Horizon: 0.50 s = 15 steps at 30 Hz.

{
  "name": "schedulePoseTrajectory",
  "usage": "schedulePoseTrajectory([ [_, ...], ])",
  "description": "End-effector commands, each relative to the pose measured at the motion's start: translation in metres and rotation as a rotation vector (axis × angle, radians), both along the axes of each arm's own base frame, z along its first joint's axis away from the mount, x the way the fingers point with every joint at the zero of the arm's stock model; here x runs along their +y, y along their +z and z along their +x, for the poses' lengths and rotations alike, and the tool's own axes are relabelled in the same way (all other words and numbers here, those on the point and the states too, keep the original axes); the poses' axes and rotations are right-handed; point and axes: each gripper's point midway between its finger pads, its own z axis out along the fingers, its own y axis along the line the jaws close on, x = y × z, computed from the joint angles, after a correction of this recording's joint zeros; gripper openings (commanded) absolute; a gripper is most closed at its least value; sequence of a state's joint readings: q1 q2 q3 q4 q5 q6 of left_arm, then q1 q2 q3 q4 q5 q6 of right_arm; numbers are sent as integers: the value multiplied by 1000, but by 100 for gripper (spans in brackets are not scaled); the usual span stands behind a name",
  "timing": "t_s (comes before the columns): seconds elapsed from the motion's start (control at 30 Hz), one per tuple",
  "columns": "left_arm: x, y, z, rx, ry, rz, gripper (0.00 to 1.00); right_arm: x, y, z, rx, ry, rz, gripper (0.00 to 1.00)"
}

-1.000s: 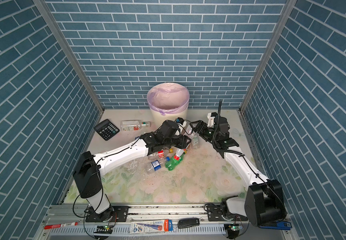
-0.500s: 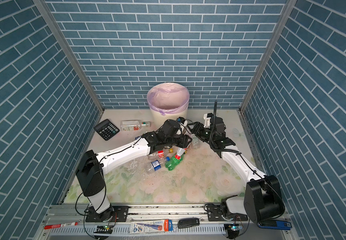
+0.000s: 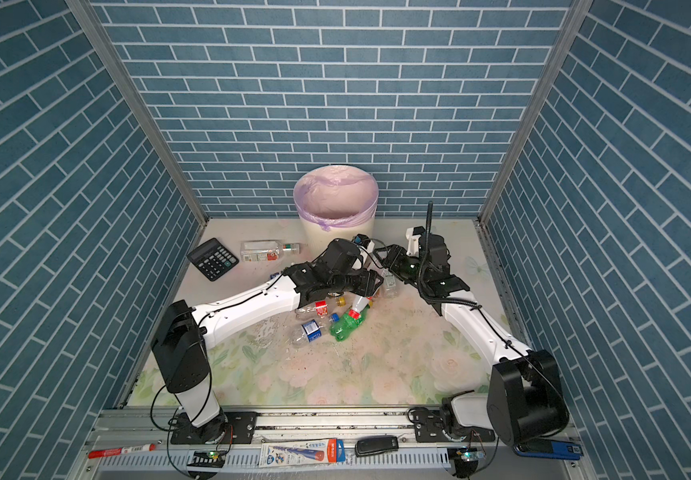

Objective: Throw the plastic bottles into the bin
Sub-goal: 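Open the left gripper and draw back while the right gripper holds the bottle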

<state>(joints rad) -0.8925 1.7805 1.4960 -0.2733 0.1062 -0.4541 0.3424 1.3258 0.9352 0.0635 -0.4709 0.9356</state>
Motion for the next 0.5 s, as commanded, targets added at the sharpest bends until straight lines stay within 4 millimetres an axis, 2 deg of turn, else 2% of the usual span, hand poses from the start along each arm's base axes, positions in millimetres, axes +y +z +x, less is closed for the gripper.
schedulePoseTrajectory([
  [0.0, 2, 16, 8, -46, 15, -9, 60, -3, 13, 1, -37, -8, -42, 45],
  [0.3, 13, 20, 3, -55, 26, 4, 70, -7, 26, 14, -73, -18, -117, 43],
  [0.47, 32, 28, 0, -73, 60, 9, 84, -14, 48, 29, -133, -52, -175, 42],
])
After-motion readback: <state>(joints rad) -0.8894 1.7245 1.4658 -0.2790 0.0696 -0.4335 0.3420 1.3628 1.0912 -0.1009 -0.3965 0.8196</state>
